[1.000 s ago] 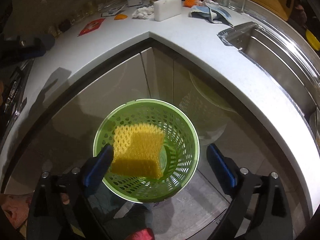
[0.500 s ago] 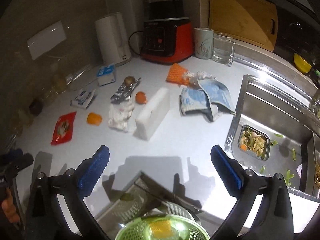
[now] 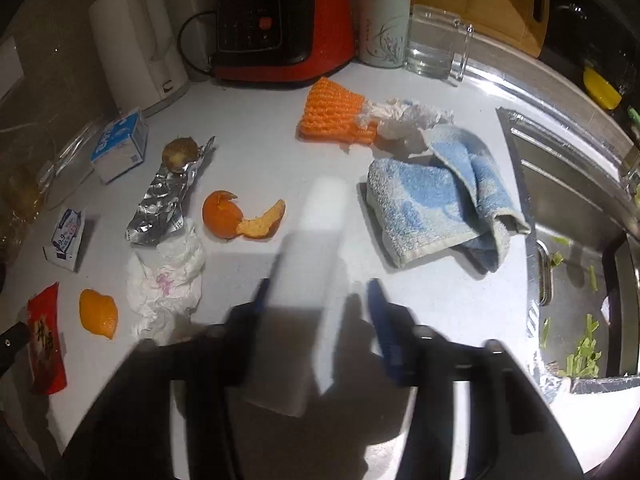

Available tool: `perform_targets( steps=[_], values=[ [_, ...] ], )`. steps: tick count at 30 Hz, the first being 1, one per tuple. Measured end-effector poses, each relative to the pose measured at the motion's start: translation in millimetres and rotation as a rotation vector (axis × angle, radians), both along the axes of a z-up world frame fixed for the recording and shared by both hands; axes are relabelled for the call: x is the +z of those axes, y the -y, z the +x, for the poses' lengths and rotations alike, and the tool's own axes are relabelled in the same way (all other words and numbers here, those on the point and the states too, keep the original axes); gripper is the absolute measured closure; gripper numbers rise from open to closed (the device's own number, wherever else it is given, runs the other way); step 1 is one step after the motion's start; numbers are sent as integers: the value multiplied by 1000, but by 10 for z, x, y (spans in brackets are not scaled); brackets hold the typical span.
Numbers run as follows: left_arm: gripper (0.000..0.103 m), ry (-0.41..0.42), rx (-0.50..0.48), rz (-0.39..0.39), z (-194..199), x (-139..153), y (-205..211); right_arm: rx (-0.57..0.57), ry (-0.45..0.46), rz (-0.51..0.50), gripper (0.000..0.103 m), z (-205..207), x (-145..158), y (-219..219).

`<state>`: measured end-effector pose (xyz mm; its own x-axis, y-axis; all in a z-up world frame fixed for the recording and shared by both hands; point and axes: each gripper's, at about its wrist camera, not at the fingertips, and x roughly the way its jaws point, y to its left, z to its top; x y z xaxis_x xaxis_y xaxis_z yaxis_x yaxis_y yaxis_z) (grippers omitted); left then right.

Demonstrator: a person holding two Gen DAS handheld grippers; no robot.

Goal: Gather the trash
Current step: 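Grasp the red snack packet with the left tool while the right tool grasps the white foam block, then drop the red packet and white foam block into the green basket with both tools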

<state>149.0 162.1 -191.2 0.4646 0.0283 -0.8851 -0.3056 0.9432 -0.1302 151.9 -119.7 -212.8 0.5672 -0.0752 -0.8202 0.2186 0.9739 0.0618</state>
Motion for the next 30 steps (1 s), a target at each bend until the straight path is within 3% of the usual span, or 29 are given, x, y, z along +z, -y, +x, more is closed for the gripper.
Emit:
perform_targets(
  steps=[9,13,16,19,21,24,30],
  values=[
    [13,-69,7,-53,233,-181,-15,28,62,10,80,-268,328,69],
    [14,-68,-21,9,307,-184,111,35,85,12,79,-419,506,145],
    [33,-59,-44,76,320,-154,209,42,100,2,79,-519,619,188],
    [52,-49,-66,75,318,-113,241,50,118,-8,79,-632,710,229],
    [73,-44,-74,54,302,-96,238,52,130,-8,79,-712,761,260],
    [84,-32,-101,38,276,-108,243,54,148,0,79,-849,837,327],
    [86,39,-159,25,-82,109,293,80,193,-4,79,-1329,1052,492]
  ],
)
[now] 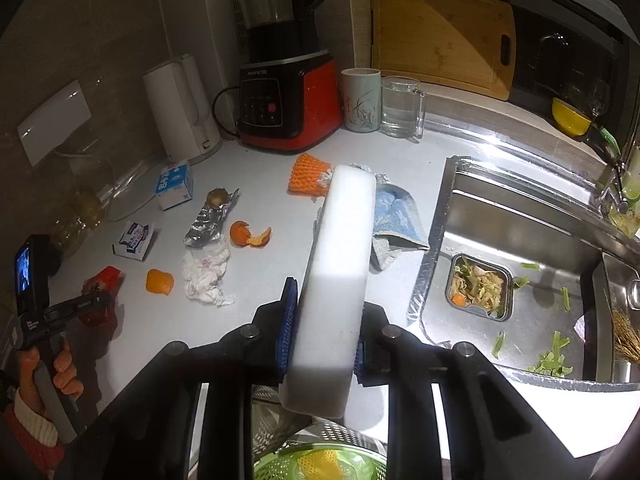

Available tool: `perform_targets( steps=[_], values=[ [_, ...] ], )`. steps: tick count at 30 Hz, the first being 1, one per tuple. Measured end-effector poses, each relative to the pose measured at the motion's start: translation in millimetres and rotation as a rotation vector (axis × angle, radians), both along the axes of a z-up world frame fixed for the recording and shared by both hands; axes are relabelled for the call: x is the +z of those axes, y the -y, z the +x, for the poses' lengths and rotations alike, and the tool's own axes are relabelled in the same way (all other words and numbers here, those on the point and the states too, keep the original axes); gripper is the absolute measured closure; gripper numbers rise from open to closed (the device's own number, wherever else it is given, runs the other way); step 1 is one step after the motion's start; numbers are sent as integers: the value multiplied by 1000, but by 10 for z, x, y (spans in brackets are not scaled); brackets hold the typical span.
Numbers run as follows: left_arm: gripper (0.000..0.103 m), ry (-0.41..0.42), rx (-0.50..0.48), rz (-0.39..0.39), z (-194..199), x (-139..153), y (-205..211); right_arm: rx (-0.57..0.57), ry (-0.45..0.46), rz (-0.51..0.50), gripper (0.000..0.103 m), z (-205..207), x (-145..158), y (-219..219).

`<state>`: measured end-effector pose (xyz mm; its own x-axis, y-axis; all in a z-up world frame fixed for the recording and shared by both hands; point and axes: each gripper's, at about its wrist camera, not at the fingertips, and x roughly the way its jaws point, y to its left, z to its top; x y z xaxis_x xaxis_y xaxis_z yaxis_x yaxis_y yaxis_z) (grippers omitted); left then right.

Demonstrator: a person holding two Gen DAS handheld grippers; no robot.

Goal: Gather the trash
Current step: 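Drop the red packet and white foam block into the green basket with both tools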

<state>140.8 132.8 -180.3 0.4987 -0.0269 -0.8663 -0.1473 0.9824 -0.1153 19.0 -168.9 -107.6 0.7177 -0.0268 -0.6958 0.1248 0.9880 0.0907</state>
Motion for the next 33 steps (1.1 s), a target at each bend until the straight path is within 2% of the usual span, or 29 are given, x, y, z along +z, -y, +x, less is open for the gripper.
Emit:
perform_targets(
  steps=[4,7,10,14,19,22,24,27,28,30,33],
  values=[
    [86,75,-176,6,-614,393,389,27,11,-16,79,-485,115,143],
    [85,73,-341,-37,-1169,516,854,48,-2,-17,79,-881,100,266],
    [82,20,-495,-107,-1707,409,1346,68,-31,-5,78,-1249,7,382],
    [79,-82,-612,-103,-2242,-18,1916,99,-68,26,77,-1670,-167,501],
    [74,-237,-654,-58,-2551,-812,2259,140,-104,50,77,-2032,-360,567],
    [61,-328,-651,-31,-2610,-1231,2321,156,-124,58,77,-2175,-450,590],
    [50,-346,-643,-7,-2628,-1362,2324,175,-134,65,77,-2245,-502,599],
    [40,-330,-628,-18,-2642,-1300,2296,207,-145,73,77,-2320,-582,578],
    [37,-308,-617,-30,-2628,-1221,2283,217,-149,80,77,-2325,-604,579],
    [23,-256,-600,-38,-2637,-1028,2229,236,-156,97,77,-2339,-653,561],
    [15,-184,-598,-39,-2691,-744,2119,258,-156,103,77,-2343,-704,540]
  ],
)
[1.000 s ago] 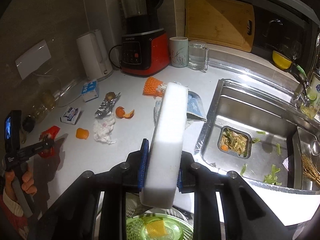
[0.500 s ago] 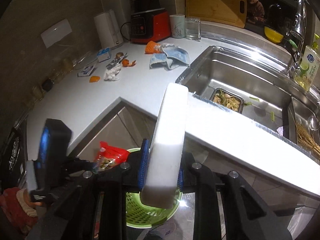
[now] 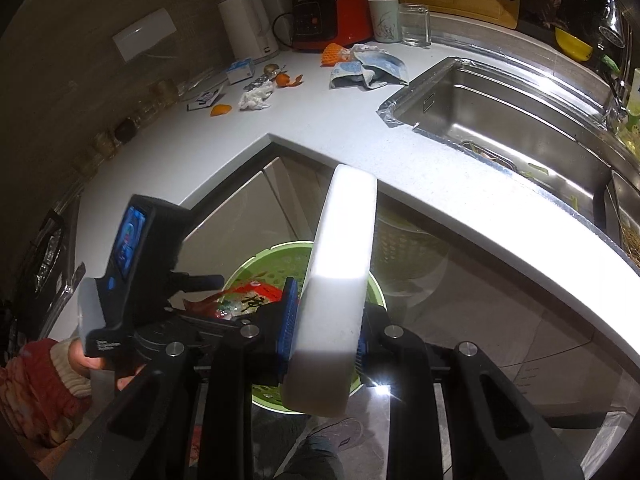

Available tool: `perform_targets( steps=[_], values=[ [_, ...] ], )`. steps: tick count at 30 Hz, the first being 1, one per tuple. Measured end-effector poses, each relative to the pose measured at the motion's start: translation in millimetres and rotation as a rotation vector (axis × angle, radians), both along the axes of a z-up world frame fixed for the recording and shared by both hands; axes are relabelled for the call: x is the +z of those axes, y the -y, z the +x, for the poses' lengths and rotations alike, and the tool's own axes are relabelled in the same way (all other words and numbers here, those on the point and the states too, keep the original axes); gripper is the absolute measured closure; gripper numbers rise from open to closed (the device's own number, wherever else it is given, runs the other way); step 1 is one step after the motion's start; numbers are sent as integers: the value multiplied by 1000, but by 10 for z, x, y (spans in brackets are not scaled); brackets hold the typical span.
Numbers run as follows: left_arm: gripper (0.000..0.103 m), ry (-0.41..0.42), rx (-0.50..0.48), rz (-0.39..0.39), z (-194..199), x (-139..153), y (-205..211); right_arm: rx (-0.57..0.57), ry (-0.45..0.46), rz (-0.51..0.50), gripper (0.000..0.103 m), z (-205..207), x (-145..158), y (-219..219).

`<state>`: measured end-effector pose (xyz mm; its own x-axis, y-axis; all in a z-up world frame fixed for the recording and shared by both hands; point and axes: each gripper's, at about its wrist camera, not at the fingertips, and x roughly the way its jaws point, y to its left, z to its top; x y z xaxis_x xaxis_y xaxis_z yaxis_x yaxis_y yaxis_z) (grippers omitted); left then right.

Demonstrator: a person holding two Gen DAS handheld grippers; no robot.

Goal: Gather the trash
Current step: 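Drop the red packet and white foam block into the green basket with both tools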

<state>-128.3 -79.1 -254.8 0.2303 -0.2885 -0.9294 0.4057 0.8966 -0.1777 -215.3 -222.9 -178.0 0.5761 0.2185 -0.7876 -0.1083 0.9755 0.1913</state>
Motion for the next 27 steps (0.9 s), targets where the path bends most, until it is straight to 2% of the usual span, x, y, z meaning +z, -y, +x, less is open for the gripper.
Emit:
perform_targets(
  steps=[3,9,18,19,20,22,27],
  values=[
    [13,25,6,-12,21,113,-47,7,-4,7,77,8,-30,0],
    [13,26,34,13,-1,164,8,24,-7,12,77,25,-51,22],
    [12,185,142,27,-70,802,-230,117,-73,20,77,85,-398,-185],
    [12,205,157,38,-77,881,-271,134,-85,20,71,96,-450,-230],
    [11,218,167,44,-73,949,-304,150,-94,15,52,108,-499,-276],
    [11,246,190,52,-70,1077,-380,149,-79,-18,27,99,-530,-348],
    [9,278,252,54,-75,1251,-591,145,-37,-6,18,150,-361,-362]
  ],
)
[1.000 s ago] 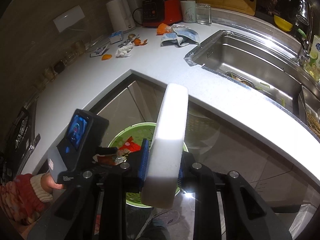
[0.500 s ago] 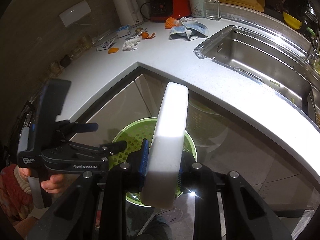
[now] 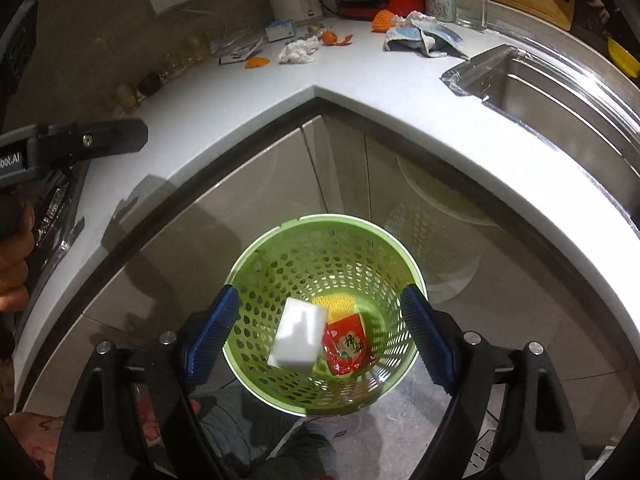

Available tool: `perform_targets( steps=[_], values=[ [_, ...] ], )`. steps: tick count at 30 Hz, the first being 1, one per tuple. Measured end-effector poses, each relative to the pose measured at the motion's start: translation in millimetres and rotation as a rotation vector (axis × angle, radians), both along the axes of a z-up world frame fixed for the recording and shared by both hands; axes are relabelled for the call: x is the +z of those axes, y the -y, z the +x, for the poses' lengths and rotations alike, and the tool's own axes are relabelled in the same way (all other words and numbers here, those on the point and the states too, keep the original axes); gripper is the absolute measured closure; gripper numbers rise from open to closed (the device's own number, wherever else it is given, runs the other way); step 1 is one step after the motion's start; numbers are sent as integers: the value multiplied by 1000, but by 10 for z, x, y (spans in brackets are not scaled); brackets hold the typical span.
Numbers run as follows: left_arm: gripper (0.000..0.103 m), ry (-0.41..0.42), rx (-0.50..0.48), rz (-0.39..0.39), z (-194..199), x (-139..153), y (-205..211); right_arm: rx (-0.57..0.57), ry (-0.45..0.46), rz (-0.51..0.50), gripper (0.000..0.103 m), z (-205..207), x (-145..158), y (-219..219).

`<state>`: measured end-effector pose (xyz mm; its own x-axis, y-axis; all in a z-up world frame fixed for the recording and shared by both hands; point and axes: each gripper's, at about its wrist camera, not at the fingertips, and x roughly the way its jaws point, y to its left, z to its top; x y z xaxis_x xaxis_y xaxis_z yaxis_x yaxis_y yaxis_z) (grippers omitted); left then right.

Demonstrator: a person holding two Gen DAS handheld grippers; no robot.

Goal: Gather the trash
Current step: 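Drop the red packet and white foam block into the green basket with both tools, then grasp the orange peel with the left tool while the right tool grasps the tissues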

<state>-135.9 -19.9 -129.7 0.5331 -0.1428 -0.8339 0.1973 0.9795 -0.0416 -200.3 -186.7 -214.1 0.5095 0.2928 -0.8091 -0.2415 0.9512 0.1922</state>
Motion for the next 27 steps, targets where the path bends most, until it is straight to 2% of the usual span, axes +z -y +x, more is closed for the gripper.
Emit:
perform_targets(
  steps=[2,7,14,20,24,27],
  values=[
    [9,7,21,-9,42,43,-68,-15,31,4,13,61,135,22],
    [9,40,53,-22,307,117,-246,-23,105,0,9,342,486,5],
    [9,65,102,-50,1114,26,-521,-31,184,-29,8,905,799,-179],
    [10,58,89,-71,1993,-176,-626,-65,188,-28,8,1553,834,-329],
    [20,24,53,-49,2523,-399,-614,-87,168,-31,8,2024,760,-443],
    [21,-7,41,-38,2815,-576,-613,-103,159,-30,8,2341,712,-513]
  ],
)
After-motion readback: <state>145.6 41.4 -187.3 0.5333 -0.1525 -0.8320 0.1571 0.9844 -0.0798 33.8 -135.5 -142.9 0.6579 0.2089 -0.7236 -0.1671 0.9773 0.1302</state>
